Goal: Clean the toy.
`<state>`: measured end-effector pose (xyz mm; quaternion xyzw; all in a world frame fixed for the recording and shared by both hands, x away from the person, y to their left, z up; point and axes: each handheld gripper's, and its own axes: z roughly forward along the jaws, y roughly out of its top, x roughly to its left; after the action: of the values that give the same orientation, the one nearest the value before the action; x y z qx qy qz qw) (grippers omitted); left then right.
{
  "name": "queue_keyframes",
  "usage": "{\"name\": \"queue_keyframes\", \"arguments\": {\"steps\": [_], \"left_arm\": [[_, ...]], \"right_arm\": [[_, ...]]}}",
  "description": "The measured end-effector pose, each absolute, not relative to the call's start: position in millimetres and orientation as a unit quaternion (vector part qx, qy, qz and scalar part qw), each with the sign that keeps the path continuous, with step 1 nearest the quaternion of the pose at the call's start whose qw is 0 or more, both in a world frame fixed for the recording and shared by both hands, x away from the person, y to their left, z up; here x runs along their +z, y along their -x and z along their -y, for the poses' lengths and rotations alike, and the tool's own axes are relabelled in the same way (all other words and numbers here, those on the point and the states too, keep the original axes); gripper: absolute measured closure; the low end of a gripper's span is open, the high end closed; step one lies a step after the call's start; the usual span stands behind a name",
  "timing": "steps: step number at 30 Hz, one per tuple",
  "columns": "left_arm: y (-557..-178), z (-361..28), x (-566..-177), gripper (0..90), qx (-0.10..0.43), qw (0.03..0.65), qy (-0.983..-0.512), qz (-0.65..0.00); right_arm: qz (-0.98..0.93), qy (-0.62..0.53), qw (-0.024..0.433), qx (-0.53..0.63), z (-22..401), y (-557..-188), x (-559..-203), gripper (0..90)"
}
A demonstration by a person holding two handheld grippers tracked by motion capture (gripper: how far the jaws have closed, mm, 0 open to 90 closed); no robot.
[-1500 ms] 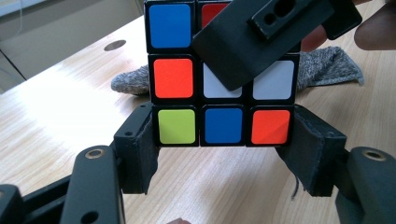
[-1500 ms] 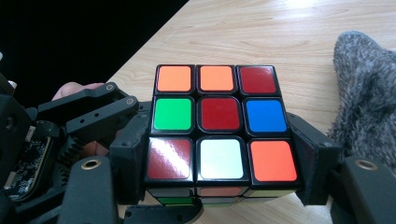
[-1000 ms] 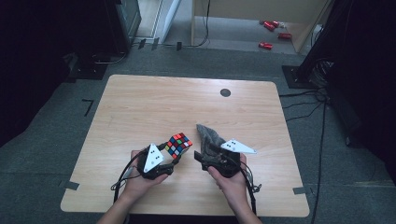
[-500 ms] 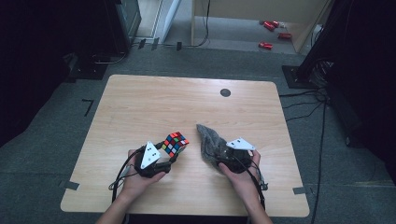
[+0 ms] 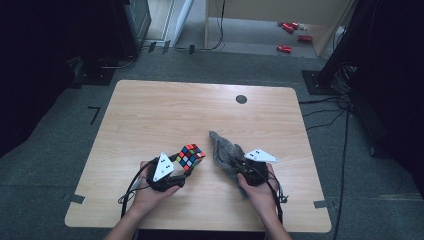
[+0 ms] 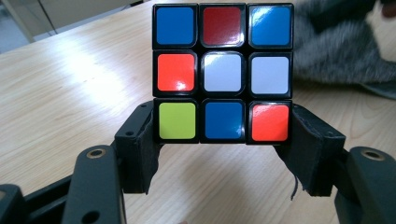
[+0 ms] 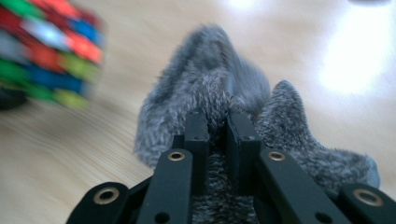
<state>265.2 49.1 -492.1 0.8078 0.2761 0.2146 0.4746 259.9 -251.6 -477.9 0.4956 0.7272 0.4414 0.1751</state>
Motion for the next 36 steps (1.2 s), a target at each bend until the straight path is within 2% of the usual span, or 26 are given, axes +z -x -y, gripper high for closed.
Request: {"name": "queue_keyframes", "arguments": {"steps": [11,18,24,30,36], "left_arm": [[-255,-30,-493,35.5,0.186,0.487,-0.817,-0.244],[-252,-32,-489,35.5,0.185,0.502,-0.812,-0.233],[-254,-35,-487,35.5,0.173,0.512,-0.808,-0.235],[-247,-24,-490,35.5,0.178,0.498,-0.825,-0.201],[-245,-26,-486,35.5,0.185,0.503,-0.820,-0.198]], "right_arm": [[-0.707,-0.383,0.163,0.571,218,-229,-435,83.0],[-0.697,-0.402,0.133,0.579,217,-235,-444,81.9],[-0.694,-0.427,0.131,0.565,224,-239,-449,81.5],[-0.692,-0.392,0.139,0.590,217,-229,-433,80.6],[-0.692,-0.396,0.134,0.588,217,-231,-437,80.6]]}}
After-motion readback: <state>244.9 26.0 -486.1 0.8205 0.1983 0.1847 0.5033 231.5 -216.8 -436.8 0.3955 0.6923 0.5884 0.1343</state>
